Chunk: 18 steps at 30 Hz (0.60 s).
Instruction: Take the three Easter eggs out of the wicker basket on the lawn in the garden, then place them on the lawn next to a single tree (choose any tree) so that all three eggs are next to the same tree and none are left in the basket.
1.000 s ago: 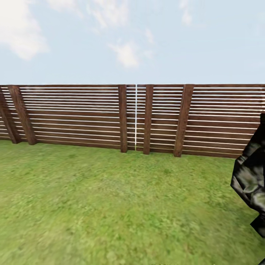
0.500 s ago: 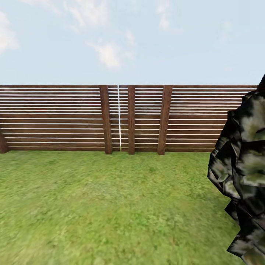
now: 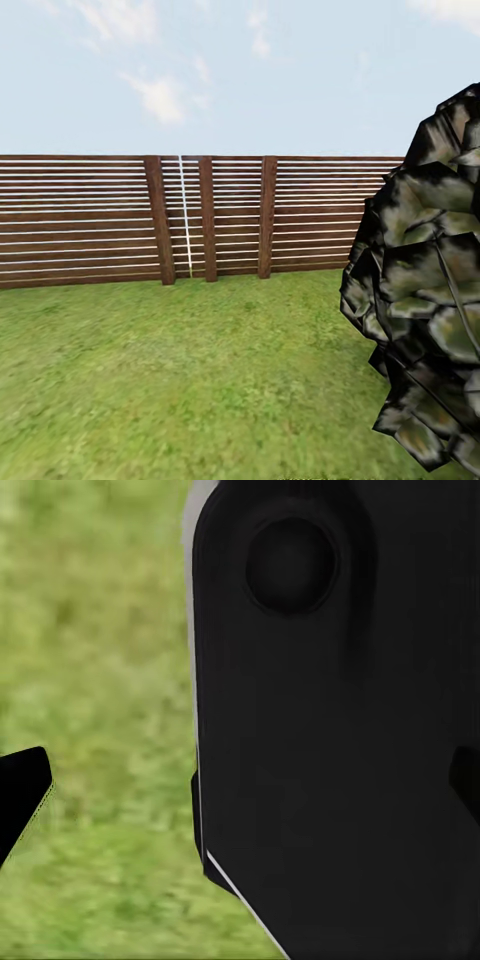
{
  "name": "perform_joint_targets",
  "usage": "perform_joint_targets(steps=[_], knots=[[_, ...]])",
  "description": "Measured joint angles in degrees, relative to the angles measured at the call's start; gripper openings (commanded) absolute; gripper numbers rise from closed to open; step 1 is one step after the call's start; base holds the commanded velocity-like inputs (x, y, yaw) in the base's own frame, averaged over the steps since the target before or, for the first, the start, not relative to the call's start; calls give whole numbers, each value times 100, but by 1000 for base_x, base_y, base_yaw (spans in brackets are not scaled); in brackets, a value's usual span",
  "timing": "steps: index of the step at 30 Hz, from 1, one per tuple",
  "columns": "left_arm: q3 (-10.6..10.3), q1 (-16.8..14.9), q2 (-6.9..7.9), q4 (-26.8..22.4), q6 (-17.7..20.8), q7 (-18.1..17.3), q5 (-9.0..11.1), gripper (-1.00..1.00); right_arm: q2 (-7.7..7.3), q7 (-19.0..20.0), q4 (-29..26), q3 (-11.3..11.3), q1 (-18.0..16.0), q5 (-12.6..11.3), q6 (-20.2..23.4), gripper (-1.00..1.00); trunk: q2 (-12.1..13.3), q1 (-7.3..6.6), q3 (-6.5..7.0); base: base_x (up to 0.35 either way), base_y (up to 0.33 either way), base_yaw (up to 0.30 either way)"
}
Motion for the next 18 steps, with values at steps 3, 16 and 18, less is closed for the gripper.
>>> perform_joint_targets(steps=[3,16,18], knots=[[0,0,-1,0,0,1,0,100,0,1,1,0,0,0,0,100,0,0,6,0,0,-300],[0,0,4,0,0,0,0,100,0,0,2,0,0,0,0,100,0,0,34,0,0,-300],[0,0,1,0,0,0,0,100,0,0,2,0,0,-1,0,100,0,0,38,0,0,-300]])
